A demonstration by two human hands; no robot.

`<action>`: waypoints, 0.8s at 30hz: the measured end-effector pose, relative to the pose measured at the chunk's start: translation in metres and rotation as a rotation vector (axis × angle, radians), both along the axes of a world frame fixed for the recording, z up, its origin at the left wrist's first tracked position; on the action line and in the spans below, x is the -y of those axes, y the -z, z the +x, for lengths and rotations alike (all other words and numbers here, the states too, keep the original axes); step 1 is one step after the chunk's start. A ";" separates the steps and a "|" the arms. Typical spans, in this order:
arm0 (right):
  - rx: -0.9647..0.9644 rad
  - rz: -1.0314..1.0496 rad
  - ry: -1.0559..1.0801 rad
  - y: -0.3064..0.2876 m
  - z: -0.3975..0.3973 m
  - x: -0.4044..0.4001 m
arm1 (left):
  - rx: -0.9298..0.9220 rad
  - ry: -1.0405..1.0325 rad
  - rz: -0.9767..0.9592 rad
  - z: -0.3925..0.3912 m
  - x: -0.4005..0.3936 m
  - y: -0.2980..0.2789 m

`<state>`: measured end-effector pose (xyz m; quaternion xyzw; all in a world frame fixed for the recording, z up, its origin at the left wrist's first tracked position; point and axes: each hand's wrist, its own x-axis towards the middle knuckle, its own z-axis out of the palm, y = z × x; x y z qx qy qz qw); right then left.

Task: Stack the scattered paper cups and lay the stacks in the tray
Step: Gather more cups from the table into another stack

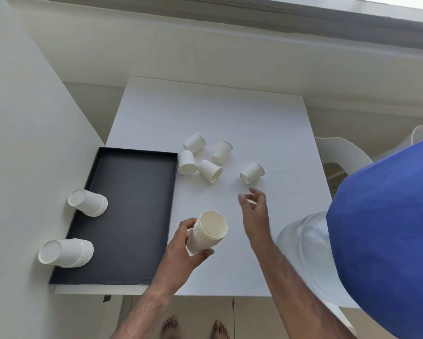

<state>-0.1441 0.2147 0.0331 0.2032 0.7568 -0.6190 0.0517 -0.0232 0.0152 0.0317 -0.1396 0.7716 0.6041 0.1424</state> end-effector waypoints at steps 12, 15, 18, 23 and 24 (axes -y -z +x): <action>0.181 0.496 -0.024 0.036 -0.142 -0.048 | 0.027 -0.020 0.000 -0.010 0.011 0.020; 0.214 0.566 -0.036 0.042 -0.150 -0.053 | 0.025 -0.023 -0.009 -0.010 0.014 0.023; 0.232 0.606 -0.048 0.047 -0.154 -0.054 | 0.025 -0.023 -0.018 -0.009 0.018 0.025; 0.259 0.658 -0.057 0.052 -0.154 -0.058 | 0.037 -0.029 -0.031 -0.007 0.023 0.026; 0.256 0.639 -0.064 0.052 -0.153 -0.059 | 0.038 -0.029 -0.031 -0.007 0.024 0.026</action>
